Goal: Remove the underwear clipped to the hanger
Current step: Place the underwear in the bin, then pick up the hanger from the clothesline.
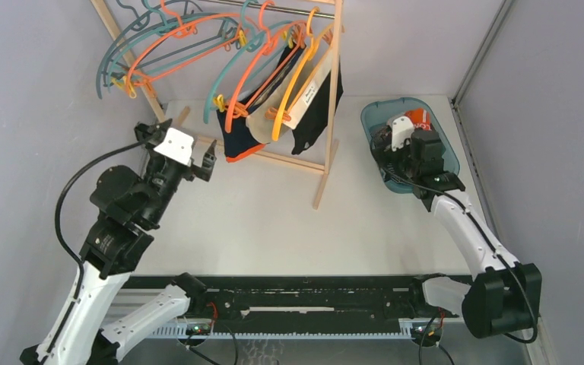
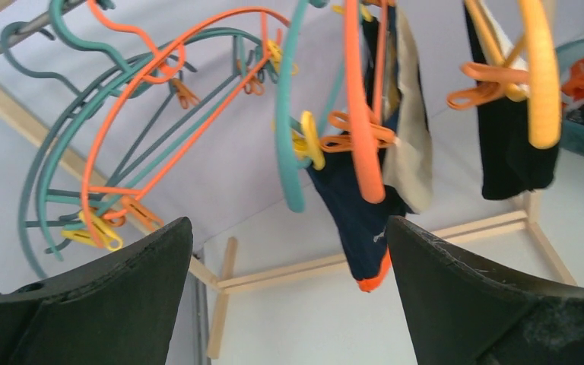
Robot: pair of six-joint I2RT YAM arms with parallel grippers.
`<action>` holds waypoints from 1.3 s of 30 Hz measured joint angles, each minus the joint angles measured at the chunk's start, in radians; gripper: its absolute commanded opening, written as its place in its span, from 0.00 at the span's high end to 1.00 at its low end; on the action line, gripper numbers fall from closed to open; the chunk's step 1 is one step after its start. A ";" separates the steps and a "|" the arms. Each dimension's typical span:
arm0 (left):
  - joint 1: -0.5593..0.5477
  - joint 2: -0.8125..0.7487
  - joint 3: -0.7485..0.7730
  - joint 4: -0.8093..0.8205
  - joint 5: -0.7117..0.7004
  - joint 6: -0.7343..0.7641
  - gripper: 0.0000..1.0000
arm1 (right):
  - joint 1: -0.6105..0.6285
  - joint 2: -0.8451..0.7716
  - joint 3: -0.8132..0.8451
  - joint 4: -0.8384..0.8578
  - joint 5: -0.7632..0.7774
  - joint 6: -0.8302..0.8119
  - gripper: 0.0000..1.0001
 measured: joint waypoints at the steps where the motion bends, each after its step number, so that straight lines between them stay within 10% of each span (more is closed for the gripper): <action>1: 0.014 0.017 0.027 -0.006 -0.005 -0.001 0.00 | 0.024 -0.012 0.002 -0.006 -0.006 -0.003 0.12; 21: 0.227 0.524 0.684 -0.228 0.208 -0.193 0.12 | 0.188 -0.077 0.002 -0.064 -0.083 -0.063 0.13; 39: 0.279 0.793 0.829 -0.360 0.288 -0.259 0.46 | 0.223 -0.085 0.001 -0.079 -0.142 -0.078 0.13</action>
